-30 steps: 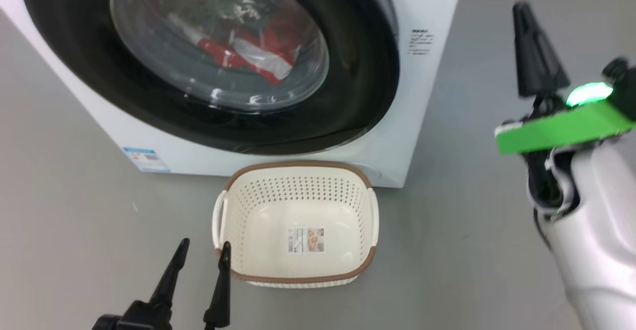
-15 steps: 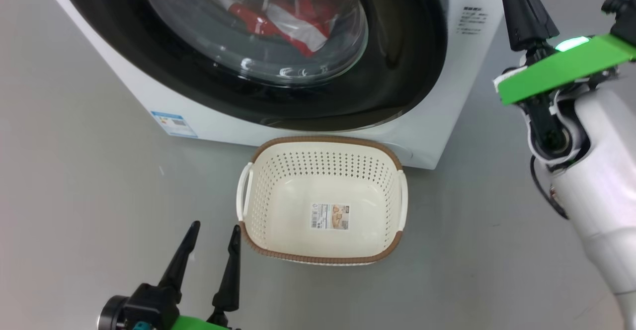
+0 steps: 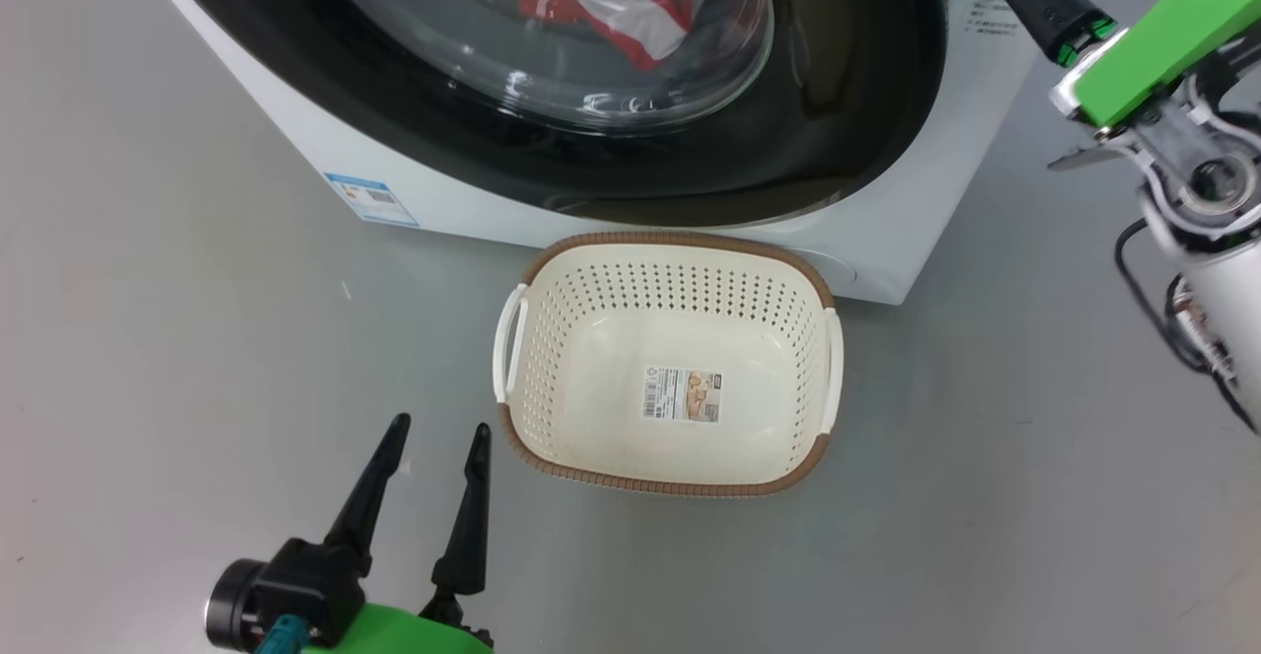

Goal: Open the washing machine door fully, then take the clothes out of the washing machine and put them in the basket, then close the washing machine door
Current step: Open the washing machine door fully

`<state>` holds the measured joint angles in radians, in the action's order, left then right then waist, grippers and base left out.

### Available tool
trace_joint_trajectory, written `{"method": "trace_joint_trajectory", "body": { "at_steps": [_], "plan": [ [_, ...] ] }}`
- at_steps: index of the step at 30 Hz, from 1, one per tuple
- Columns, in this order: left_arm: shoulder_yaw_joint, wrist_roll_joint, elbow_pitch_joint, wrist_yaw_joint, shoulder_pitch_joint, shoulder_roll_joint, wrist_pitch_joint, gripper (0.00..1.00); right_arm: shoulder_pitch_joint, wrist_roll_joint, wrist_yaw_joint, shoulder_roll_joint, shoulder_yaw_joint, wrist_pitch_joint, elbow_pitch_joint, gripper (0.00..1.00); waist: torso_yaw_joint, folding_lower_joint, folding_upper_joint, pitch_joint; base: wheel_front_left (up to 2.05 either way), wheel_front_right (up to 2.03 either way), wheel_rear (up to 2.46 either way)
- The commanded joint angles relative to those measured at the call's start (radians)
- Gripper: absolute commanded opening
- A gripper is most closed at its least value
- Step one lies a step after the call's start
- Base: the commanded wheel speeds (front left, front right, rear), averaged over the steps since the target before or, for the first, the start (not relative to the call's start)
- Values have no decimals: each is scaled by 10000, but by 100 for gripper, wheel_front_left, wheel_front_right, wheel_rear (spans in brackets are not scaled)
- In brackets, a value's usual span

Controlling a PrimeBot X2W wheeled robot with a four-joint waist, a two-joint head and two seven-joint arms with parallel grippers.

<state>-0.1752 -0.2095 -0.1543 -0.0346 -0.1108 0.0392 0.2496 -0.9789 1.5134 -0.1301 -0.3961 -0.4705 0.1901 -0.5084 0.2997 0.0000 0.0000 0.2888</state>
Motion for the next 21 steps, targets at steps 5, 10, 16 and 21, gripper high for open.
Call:
{"method": "trace_joint_trajectory", "body": {
  "at_steps": [5,10,16,21],
  "plan": [
    [173,-156,137,42,-416,110,122,100,-559,1177,-6,-92,242,1536,-236,0,130,0,0,269,0,0,0],
    [82,-215,118,42,-525,110,122,100,-908,1652,-6,-87,326,2656,-838,0,218,0,0,405,0,0,0],
    [-41,-312,118,68,-632,110,122,100,-1235,1779,-6,-49,517,3044,-1254,0,356,0,0,555,0,0,0],
    [-124,-400,127,105,-716,110,122,100,-1435,1724,-6,-15,587,3330,-1473,0,462,0,0,691,0,0,0]
  ]
}}
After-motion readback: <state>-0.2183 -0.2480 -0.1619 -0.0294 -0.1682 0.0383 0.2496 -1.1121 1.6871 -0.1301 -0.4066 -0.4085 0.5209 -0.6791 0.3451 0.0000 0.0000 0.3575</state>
